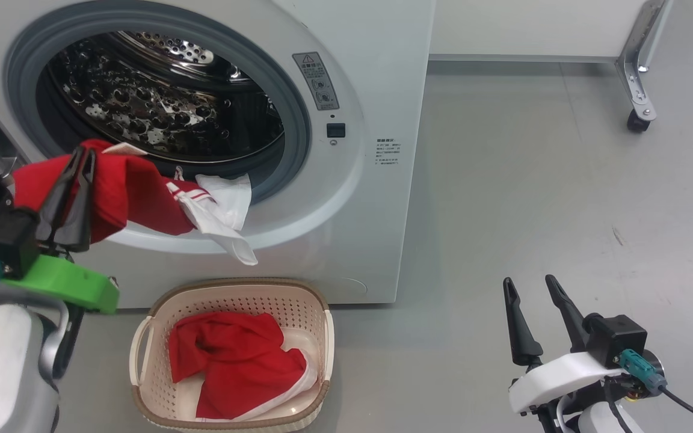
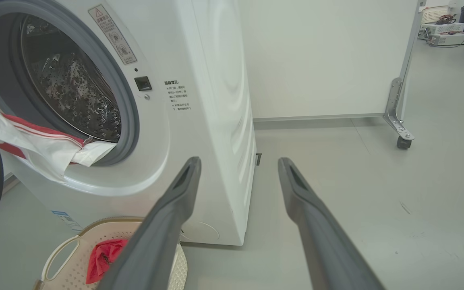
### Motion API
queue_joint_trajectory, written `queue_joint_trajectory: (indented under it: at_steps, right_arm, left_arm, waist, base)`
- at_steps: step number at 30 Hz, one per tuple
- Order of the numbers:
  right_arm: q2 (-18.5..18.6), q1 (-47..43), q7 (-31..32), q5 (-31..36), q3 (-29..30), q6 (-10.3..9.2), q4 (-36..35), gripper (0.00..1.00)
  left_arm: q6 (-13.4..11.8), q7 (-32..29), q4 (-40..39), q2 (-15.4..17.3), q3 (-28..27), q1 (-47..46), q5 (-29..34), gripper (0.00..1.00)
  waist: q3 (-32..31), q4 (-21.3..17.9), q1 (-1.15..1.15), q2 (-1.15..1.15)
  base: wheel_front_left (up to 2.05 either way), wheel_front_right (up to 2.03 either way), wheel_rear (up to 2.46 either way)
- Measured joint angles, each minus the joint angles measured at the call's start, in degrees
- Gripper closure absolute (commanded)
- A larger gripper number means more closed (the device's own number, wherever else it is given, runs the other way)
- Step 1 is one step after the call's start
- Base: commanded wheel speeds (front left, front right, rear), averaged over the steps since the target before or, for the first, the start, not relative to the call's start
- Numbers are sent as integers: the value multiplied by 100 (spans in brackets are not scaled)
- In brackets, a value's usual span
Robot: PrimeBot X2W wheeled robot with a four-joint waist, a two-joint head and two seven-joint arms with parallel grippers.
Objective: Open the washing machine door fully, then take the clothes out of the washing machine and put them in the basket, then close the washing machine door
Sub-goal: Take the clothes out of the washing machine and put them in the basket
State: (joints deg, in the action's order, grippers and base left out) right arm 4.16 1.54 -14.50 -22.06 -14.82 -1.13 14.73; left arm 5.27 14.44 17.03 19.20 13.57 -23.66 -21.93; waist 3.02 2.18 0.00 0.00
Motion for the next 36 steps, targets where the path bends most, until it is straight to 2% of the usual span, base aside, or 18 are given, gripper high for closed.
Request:
queue_joint_trajectory:
  at_steps: [7, 18, 28, 36]
  right_arm:
    - [-11, -6, 0, 26, -1, 53, 3, 0]
    - [-46, 2, 0, 114, -115, 107, 13, 0]
    - [-65, 73, 0, 232, -229, 103, -86, 0]
    - [-92, 357, 0, 309, -320, 67, -245, 0]
  left_arm:
    - [8, 0, -26, -13, 153, 552, 36, 100]
    - [66, -1, 502, 8, 568, 1213, 111, 100]
    - [115, -135, 1004, 33, 724, 1207, 136, 100]
    - [135, -299, 1560, 229, 734, 802, 187, 100]
  waist:
    - [1, 0, 0, 0]
    - [193, -199, 0, 0]
    - [646, -478, 0, 0]
    - [1255, -784, 0, 0]
  base:
    - [0, 0, 0]
    - [0, 0, 0]
    - [0, 0, 0]
    - [0, 0, 0]
